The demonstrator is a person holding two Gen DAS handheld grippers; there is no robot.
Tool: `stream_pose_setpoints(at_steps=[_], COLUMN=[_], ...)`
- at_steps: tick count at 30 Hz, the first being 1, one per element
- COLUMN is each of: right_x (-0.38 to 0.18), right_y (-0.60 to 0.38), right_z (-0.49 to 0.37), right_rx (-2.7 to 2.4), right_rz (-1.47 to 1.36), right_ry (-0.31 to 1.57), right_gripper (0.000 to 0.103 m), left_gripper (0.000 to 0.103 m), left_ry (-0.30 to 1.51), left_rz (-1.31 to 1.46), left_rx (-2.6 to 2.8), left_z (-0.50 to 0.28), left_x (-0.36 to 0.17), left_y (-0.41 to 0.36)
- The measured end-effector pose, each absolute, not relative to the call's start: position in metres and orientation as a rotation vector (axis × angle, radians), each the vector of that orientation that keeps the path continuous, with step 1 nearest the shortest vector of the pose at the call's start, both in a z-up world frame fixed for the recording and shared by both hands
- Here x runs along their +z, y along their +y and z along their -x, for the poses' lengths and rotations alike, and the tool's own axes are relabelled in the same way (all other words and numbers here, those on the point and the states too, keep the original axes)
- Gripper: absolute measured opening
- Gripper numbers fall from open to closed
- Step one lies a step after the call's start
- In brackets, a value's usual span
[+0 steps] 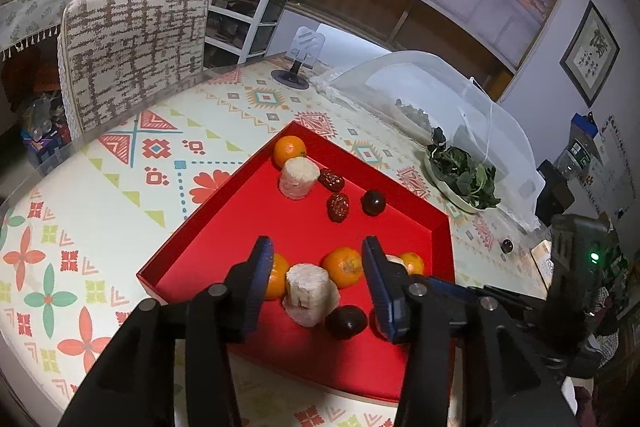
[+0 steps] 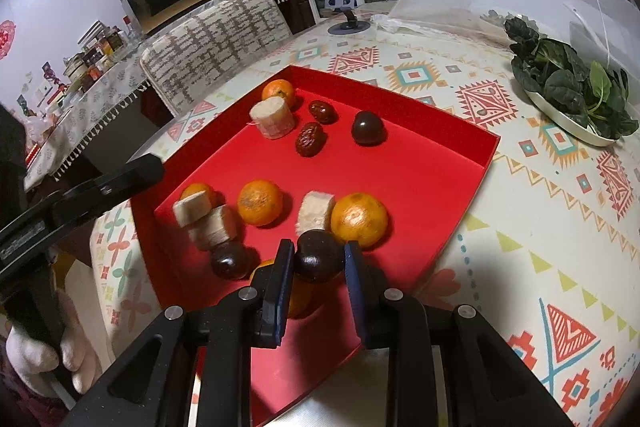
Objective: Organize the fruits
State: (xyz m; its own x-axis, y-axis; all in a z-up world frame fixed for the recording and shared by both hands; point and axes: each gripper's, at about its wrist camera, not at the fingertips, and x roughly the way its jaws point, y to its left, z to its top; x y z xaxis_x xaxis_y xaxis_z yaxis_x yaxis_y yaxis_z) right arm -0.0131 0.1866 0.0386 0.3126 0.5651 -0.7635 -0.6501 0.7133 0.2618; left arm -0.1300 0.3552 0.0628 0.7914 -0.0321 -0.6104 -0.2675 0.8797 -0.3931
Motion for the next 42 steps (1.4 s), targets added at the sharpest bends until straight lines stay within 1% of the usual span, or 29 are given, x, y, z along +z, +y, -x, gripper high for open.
stream_pose_setpoints(at_steps=[5,7,12,14,16,17,18,21,25,28,36,42], right_x=[0.034,0.034,0.038,0.041,0.045,0.047,0.049,0.056,0.06,0.06,0.058,0.057], right_y=[0.189,0.19,0.186,0.183,0.178,0.176,0.175,0.17,0.162,0.155,0.13,0.113], right_z=[0.002,-0.002,0.001,0.005,0.008,0.01,0.012,0.021,0.03,0.036,0.046,0.058], right_rx=[0.77,0.759,0.784,0.792,0.798,0.802,0.804,0.806,0.808,0.809,0.787,0.775], right_rz=[0.116,0.119,0.086,0.073,0.052,0.045,0.043,0.046,0.038,0.028,-0.018,-0.031], right_ry=[0.957,0.954,0.953,0.944,0.934,0.927,0.921,0.896,0.879,0.881,0.889,0.883], right_gripper=[0.028,0.028,0.028,0.036,0.054,0.056,0.056,0.056,0.06,0.06,0.062,0.065], left_gripper=[0.047,0.051,0.052,0.053,0.057,0.058,0.061,0.064,0.076,0.081,0.088,0.089], left_ry=[0.653,0.655,0.653,0.651,0.648,0.646,0.641,0.624,0.604,0.589,0.567,0.568], left_rz=[0.465,0.459,0.414,0.396,0.364,0.349,0.332,0.271,0.215,0.17,0.11,0.088], left_rx=[0.135,0.139,0.172,0.181,0.198,0.206,0.216,0.252,0.304,0.354,0.416,0.423], left_z=[0.129,0.129,0.13,0.13,0.13,0.131,0.132,0.134,0.141,0.146,0.156,0.159], left_x=[0.065,0.066,0.07,0.072,0.074,0.075,0.076,0.081,0.088,0.093,0.101,0.104], left_y=[0.349,0.347,0.339,0.336,0.329,0.327,0.324,0.313,0.304,0.297,0.282,0.267])
